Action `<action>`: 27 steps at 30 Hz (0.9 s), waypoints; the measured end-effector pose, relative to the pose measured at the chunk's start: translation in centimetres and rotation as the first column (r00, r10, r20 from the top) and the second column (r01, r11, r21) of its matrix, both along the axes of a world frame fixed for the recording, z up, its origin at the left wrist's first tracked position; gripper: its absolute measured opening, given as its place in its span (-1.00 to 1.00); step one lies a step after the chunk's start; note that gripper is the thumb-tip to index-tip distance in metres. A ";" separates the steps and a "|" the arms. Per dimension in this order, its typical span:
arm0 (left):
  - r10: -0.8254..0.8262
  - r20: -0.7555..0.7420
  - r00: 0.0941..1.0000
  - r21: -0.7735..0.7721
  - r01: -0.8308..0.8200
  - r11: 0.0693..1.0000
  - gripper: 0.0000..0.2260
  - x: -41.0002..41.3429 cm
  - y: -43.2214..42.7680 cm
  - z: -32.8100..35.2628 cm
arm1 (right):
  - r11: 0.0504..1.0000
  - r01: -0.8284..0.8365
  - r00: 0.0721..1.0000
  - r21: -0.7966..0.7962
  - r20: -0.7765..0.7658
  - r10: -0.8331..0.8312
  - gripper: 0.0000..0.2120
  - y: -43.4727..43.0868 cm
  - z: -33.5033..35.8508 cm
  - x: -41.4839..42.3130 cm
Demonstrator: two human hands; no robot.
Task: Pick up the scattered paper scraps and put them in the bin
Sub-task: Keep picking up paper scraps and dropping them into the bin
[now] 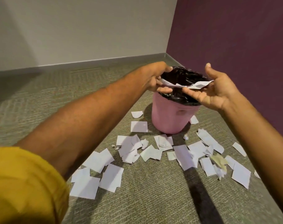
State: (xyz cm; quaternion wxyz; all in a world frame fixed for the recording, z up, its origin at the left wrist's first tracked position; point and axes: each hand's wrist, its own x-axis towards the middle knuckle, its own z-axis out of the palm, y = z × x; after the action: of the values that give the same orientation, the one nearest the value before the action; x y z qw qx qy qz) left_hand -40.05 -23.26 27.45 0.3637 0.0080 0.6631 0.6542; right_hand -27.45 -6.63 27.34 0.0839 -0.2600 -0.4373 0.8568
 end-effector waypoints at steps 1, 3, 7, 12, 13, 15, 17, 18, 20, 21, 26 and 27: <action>0.003 -0.008 1.000 0.009 -0.003 1.000 -0.66 -0.1 -0.4 0.1 | 1.000 0.003 1.000 -0.006 -0.006 -0.003 -0.40 0.0 -0.2 0.0; 0.016 -0.022 1.000 0.025 -0.016 1.000 -0.75 -0.2 -1.0 0.1 | 1.000 -0.003 1.000 -0.020 -0.008 0.003 -0.35 -0.2 -0.3 -0.1; 0.056 -0.063 0.996 0.008 -0.056 0.998 -0.82 -0.2 -2.6 -0.8 | 0.996 0.082 0.997 0.021 0.008 -0.082 -0.07 -0.9 -0.3 0.1; 0.045 -0.125 0.991 -0.083 -0.055 0.995 -0.89 0.6 -7.7 -3.2 | 0.995 0.005 1.000 0.104 -0.007 -0.004 -0.50 -2.7 -1.1 1.1; 0.028 -0.128 0.991 -0.126 -0.044 0.991 -0.87 0.8 -8.9 -4.1 | 0.991 -0.039 0.999 0.127 -0.014 0.041 -0.61 -3.4 -1.7 1.3; -0.022 -0.125 0.992 -0.240 -0.008 0.971 -0.80 0.9 -11.6 -6.4 | 0.972 -0.157 0.987 0.174 -0.015 0.162 -0.73 -5.3 -3.1 1.7; -0.096 -0.119 0.988 -0.358 0.048 0.933 -0.75 1.3 -14.5 -8.9 | 0.946 -0.261 0.964 0.189 0.002 0.266 -0.78 -7.6 -5.1 1.9; -0.132 -0.121 0.984 -0.415 0.071 0.907 -0.74 1.6 -16.0 -10.2 | 0.936 -0.300 0.953 0.182 0.017 0.302 -0.79 -8.8 -6.4 1.9; -0.195 -0.121 0.973 -0.528 0.104 0.843 -0.74 2.3 -19.2 -12.9 | 0.917 -0.367 0.930 0.157 0.048 0.364 -0.79 -11.2 -9.2 1.9; -0.229 -0.121 0.966 -0.588 0.116 0.801 -0.75 2.7 -20.9 -14.4 | 0.905 -0.398 0.918 0.151 0.062 0.393 -0.77 -12.5 -10.6 2.0; -0.400 -0.077 0.913 -0.808 0.178 0.562 -0.74 5.7 -28.2 -20.9 | 0.845 -0.506 0.856 0.175 0.226 0.466 -0.84 -18.7 -17.2 3.6; -0.413 -0.059 0.909 -0.816 0.194 0.545 -0.70 6.6 -29.4 -21.9 | 0.819 -0.537 0.834 0.202 0.275 0.479 -0.86 -19.8 -18.5 4.3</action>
State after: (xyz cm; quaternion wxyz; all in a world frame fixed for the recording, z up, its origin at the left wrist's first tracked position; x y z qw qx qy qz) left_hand -33.41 -52.67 5.58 0.3525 0.0414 0.9109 0.2103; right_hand -23.18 -26.39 8.88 -0.1609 -0.2089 -0.6102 0.7470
